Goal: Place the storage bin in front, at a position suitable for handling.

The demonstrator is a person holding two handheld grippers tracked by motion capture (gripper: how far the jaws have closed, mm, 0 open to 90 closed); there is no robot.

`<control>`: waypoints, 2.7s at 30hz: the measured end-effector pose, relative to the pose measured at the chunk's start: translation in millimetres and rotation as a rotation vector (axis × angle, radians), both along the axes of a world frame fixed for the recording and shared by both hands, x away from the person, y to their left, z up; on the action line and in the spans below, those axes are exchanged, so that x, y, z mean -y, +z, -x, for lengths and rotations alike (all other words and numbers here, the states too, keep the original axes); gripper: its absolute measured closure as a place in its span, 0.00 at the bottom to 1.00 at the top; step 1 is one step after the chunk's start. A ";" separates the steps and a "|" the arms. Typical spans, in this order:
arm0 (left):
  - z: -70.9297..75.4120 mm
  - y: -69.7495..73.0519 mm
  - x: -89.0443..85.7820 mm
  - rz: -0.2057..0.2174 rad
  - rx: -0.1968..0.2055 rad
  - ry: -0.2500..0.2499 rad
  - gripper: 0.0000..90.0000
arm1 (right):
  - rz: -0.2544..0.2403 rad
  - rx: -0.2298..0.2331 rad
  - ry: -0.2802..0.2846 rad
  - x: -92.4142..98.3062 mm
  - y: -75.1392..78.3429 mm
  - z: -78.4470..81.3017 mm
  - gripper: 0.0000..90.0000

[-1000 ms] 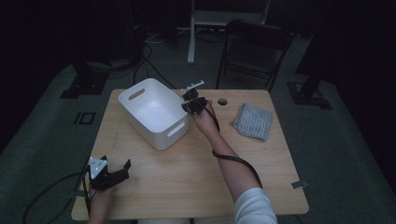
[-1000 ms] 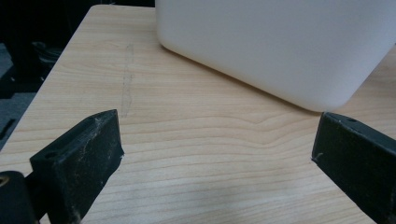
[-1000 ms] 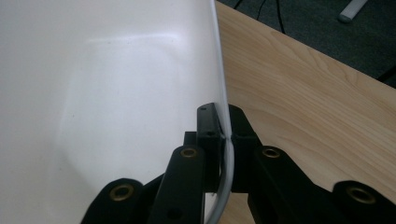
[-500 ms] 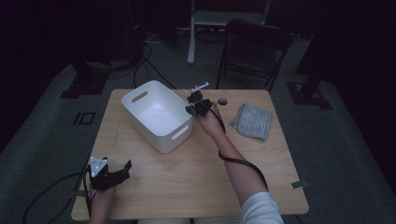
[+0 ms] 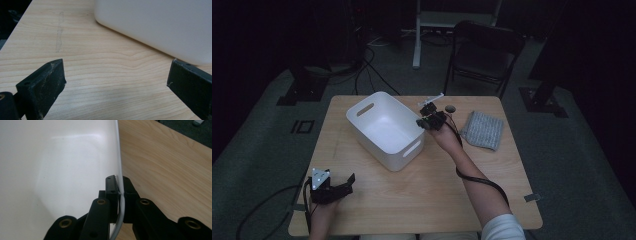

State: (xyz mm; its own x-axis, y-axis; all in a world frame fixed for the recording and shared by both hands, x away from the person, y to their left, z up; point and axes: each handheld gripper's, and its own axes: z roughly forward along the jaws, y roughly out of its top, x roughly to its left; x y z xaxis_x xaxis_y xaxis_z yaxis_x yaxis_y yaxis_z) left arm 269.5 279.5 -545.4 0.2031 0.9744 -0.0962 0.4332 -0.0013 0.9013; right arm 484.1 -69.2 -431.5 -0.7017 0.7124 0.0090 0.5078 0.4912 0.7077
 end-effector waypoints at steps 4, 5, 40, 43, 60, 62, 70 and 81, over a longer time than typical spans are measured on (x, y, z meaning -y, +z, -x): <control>1.4 0.9 1.0 -0.003 0.004 0.000 0.02 | -0.003 0.001 0.017 9.9 -0.9 9.5 0.96; 1.4 0.9 1.0 -0.003 0.004 0.000 0.02 | -0.002 0.000 0.023 11.8 -0.9 11.3 0.96; 8.0 6.3 10.5 0.014 0.035 -0.070 0.02 | 0.027 -0.009 0.107 77.4 -4.1 78.6 0.96; 8.0 6.5 11.3 0.015 0.033 -0.072 0.02 | 0.030 -0.008 0.115 81.5 -4.4 83.4 0.96; 11.7 12.6 10.9 0.040 0.049 -0.077 0.02 | 0.030 -0.016 0.143 111.0 -7.2 125.6 0.96; 12.9 15.1 10.9 0.040 0.049 -0.085 0.02 | 0.030 -0.016 0.148 113.6 -7.4 128.5 0.96; 17.6 34.4 17.5 0.030 0.094 -0.157 0.02 | 0.039 -0.012 0.148 116.8 -7.1 134.1 0.93; 6.0 73.2 14.8 0.094 0.125 -0.325 0.02 | -0.090 0.053 0.090 129.8 6.7 160.6 0.71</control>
